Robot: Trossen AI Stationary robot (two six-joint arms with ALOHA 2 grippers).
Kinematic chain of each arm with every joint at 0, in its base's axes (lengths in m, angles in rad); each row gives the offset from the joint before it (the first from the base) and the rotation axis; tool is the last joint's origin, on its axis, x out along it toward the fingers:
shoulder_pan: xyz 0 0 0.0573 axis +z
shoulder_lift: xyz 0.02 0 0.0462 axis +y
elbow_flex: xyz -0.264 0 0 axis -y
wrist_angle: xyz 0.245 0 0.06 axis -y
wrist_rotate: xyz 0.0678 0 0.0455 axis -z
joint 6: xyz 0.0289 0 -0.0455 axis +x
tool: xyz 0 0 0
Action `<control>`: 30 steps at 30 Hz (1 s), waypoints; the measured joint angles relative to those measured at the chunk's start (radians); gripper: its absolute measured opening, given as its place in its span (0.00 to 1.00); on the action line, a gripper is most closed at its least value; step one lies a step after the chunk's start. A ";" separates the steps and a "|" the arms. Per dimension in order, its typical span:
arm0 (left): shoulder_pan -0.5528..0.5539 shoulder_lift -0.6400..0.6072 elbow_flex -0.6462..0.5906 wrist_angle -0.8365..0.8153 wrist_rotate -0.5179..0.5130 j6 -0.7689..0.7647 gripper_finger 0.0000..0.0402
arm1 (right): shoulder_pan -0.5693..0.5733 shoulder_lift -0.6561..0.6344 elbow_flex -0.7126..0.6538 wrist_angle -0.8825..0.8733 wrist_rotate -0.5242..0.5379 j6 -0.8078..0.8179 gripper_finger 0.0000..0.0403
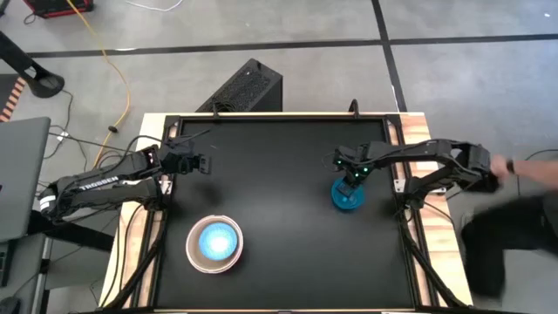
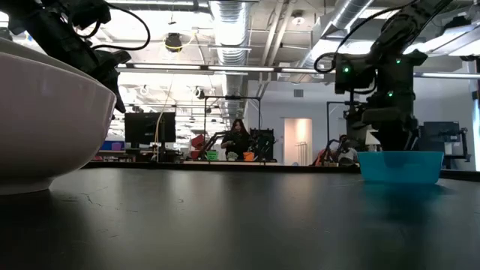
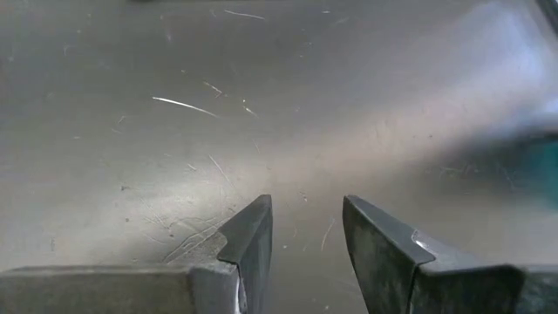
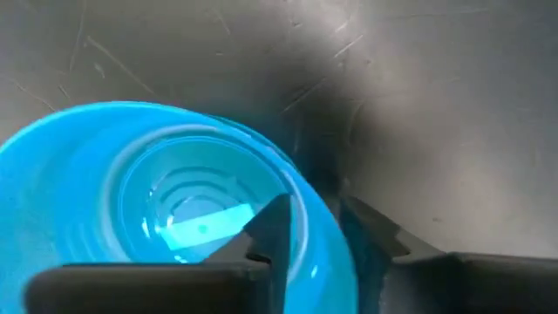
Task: Nest bowls inside each other
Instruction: Stack the blue bowl on top of the blue patterned bowl
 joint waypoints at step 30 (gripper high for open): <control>0.000 0.000 0.000 0.011 0.098 0.172 0.32 | 0.358 0.328 0.741 0.057 0.035 0.297 0.00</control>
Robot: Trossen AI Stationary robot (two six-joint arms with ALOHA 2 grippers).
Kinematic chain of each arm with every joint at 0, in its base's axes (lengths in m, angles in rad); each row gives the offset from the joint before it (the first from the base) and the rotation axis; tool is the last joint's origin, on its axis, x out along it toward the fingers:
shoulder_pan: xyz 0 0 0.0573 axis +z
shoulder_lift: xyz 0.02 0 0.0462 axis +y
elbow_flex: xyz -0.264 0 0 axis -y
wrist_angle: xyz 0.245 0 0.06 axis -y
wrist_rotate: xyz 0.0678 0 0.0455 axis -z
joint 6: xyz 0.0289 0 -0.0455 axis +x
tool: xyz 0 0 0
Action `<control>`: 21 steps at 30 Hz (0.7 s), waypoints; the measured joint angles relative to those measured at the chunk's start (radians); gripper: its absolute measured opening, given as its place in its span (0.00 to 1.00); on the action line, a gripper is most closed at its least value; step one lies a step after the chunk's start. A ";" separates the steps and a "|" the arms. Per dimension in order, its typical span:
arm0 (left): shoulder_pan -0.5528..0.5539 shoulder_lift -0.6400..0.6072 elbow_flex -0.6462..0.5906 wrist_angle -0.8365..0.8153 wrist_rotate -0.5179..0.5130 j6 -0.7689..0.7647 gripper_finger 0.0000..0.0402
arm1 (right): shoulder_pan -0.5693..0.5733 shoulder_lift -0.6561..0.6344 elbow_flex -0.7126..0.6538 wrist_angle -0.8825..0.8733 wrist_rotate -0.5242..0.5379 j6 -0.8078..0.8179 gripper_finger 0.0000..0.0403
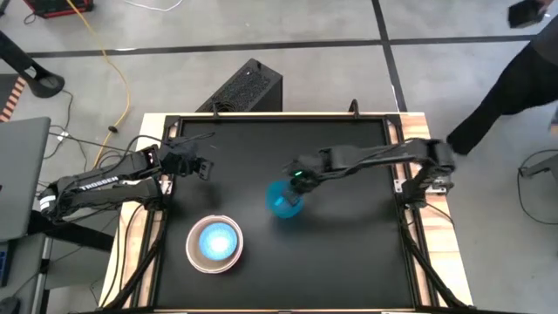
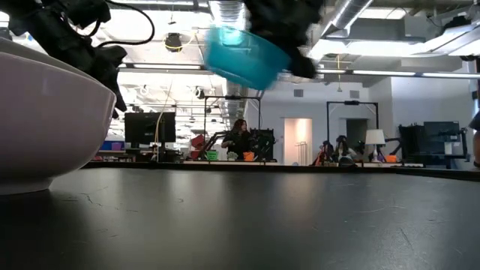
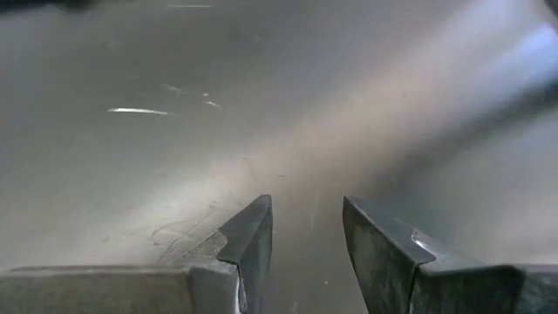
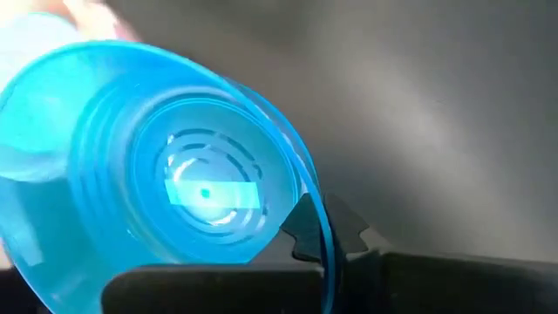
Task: Nest bowls inside each other
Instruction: Stack the blue bowl on top of the blue patterned bowl
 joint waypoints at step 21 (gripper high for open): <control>-0.001 0.000 0.000 -0.004 0.200 0.190 0.32 | 0.151 0.674 0.811 0.262 -0.057 0.063 0.00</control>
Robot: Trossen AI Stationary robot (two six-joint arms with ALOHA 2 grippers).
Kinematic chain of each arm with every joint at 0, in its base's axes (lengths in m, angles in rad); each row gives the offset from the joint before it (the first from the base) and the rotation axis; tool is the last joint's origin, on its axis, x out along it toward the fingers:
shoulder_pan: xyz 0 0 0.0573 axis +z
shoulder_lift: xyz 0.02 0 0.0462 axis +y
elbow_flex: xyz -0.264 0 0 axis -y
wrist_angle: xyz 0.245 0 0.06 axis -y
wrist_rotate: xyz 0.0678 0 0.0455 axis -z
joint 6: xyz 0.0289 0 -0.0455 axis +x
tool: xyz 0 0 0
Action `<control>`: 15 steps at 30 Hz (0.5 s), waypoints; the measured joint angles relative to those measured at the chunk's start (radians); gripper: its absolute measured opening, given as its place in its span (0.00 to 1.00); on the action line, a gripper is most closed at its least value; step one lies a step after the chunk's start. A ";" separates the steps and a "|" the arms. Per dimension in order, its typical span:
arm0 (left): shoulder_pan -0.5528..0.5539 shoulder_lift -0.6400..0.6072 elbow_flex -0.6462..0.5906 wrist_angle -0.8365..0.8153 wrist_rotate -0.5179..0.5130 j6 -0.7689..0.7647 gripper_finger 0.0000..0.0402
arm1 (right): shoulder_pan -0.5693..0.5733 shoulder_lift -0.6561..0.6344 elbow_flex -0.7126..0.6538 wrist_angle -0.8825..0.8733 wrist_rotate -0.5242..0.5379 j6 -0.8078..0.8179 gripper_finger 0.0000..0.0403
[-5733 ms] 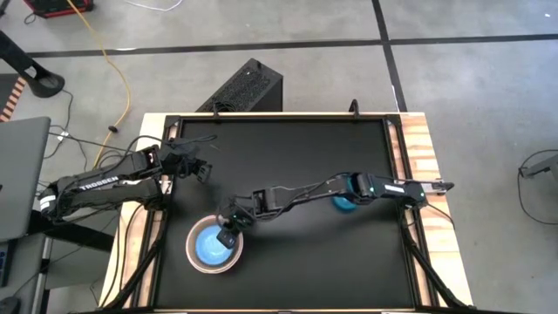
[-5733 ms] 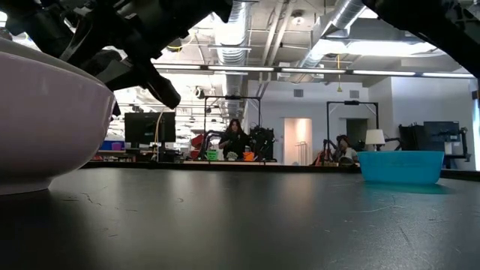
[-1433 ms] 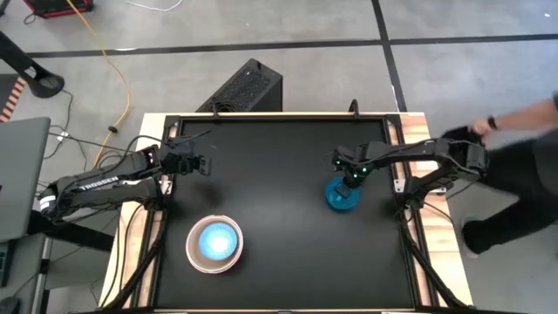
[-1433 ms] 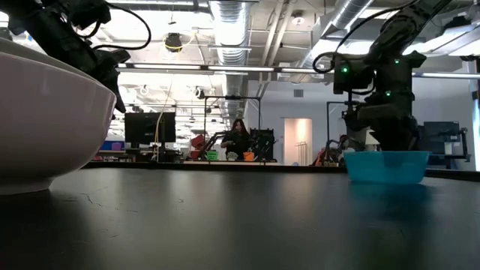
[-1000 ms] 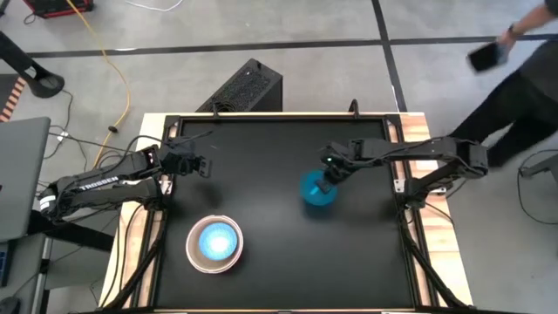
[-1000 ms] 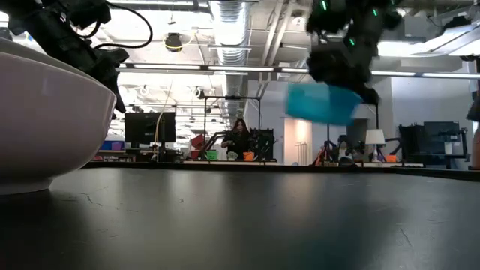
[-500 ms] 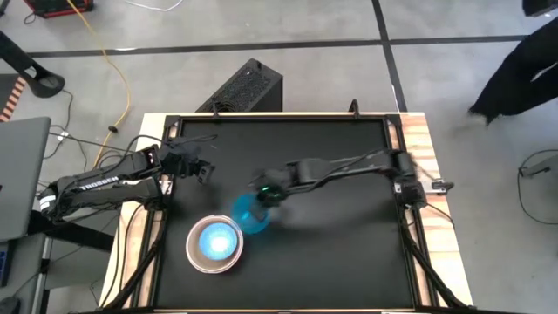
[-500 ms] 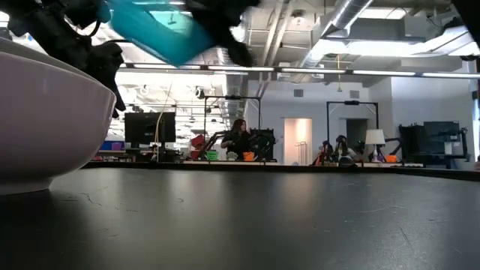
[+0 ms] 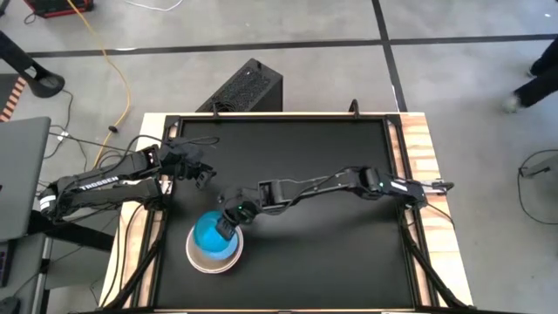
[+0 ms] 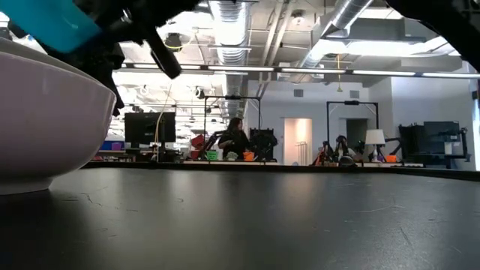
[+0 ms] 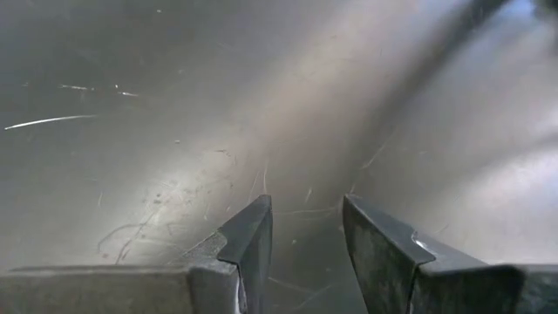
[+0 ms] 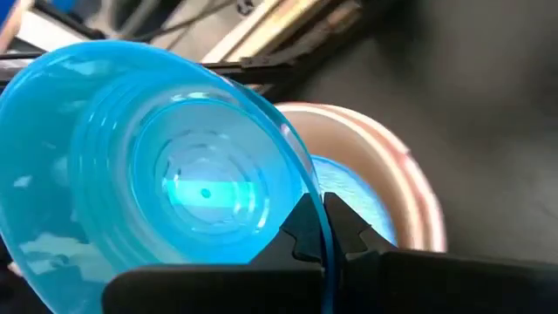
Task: Nest bowls inside each other
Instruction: Stack the blue bowl on top of the blue patterned bowl
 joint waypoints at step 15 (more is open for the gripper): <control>-0.001 0.000 0.000 -0.001 0.012 0.001 0.32 | 0.009 0.082 0.001 0.048 -0.009 0.016 0.01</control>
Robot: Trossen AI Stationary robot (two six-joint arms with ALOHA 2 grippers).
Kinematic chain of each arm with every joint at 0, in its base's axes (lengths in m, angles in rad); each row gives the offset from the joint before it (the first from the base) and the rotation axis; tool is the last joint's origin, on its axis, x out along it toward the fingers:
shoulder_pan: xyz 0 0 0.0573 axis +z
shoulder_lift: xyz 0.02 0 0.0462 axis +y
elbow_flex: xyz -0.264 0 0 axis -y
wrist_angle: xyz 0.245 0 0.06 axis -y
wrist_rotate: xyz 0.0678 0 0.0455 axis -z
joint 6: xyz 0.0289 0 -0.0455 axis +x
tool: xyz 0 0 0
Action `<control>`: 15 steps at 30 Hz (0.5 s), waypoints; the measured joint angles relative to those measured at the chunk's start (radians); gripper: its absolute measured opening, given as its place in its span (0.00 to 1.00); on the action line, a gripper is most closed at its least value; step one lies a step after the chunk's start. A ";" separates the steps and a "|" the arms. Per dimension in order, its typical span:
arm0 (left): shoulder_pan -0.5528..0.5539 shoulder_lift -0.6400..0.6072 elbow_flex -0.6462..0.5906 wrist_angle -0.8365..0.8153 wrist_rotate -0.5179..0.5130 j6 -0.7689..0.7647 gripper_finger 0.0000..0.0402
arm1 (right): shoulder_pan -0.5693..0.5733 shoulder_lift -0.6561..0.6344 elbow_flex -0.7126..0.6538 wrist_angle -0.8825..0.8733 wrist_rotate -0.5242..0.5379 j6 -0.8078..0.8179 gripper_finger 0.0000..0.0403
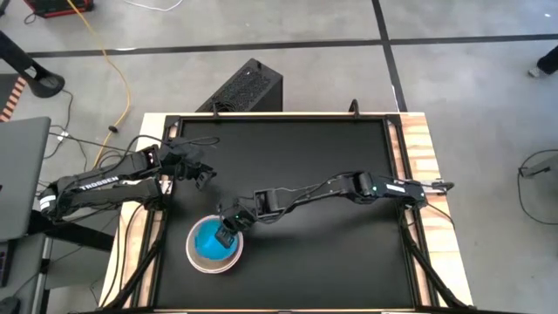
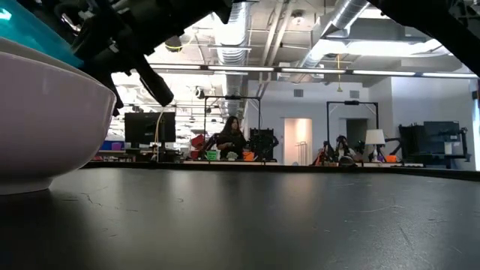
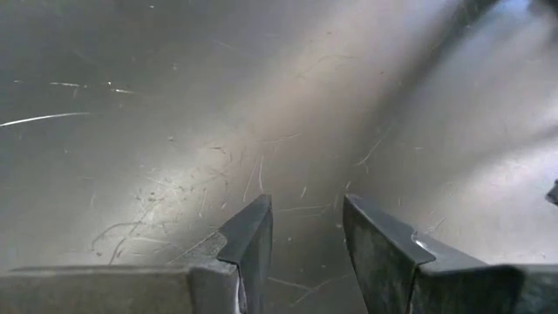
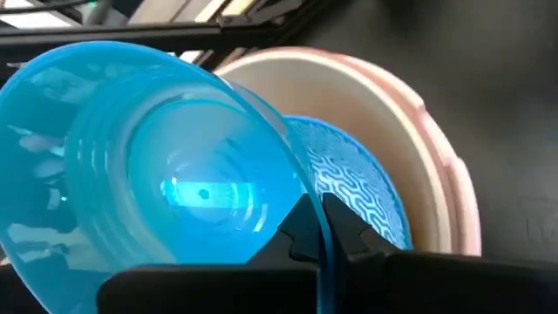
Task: Nest bowls inside each other
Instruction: Stack the blue bowl on top of the blue patterned bowl
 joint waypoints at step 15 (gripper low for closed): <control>0.000 0.000 0.000 0.000 -0.005 0.003 0.32 | -0.009 -0.001 0.001 -0.058 -0.030 0.027 0.31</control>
